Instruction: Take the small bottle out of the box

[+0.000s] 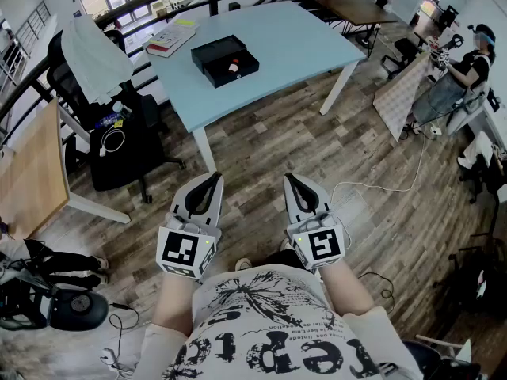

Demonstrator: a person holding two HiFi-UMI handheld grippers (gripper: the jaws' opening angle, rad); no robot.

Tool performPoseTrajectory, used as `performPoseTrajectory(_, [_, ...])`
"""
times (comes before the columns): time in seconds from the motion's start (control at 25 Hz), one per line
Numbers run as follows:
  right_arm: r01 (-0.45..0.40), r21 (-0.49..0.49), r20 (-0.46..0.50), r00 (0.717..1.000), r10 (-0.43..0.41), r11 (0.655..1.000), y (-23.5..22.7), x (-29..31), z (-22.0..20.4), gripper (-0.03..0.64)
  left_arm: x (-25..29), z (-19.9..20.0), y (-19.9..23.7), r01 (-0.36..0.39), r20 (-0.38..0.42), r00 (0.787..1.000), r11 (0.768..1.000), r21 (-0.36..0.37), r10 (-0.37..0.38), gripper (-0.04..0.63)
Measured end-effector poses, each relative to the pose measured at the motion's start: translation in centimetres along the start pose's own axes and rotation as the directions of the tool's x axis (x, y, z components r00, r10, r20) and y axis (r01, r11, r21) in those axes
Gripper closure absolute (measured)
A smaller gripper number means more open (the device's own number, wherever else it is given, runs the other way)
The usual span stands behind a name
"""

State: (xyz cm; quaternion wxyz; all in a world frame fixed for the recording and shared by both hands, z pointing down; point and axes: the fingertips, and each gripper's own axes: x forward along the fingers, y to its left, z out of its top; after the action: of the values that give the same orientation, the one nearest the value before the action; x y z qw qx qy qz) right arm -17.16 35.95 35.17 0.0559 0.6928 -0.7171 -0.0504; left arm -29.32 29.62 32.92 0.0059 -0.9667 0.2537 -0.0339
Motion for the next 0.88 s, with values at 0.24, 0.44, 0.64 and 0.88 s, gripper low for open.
performPoseTrajectory(0.24, [0.001,0.015,-0.019,1.000,-0.001,1.000,0.4,0.4,-0.3,0.606,-0.6,-0.2,0.6,-0.006,0.008,1.000,1.000,-0.014,0.006,0.574])
performPoseTrajectory(0.44, [-0.005,0.022,-0.024,1.000,0.005,1.000,0.8,1.7,-0.9,0.606,-0.7,-1.3,1.9,-0.026,-0.004,1.000,0.999,-0.036,0.026,0.574])
performPoseTrajectory(0.64, [-0.025,0.028,-0.049,0.998,0.026,0.999,0.0,4.2,-2.4,0.606,1.0,-2.6,3.6,-0.047,-0.034,0.998,0.998,-0.047,0.046,0.574])
performPoseTrajectory(0.88, [-0.076,0.022,-0.043,0.996,0.077,0.997,-4.8,9.4,-4.4,0.606,7.4,-3.8,5.5,-0.099,-0.064,0.993,0.994,-0.039,0.096,0.574])
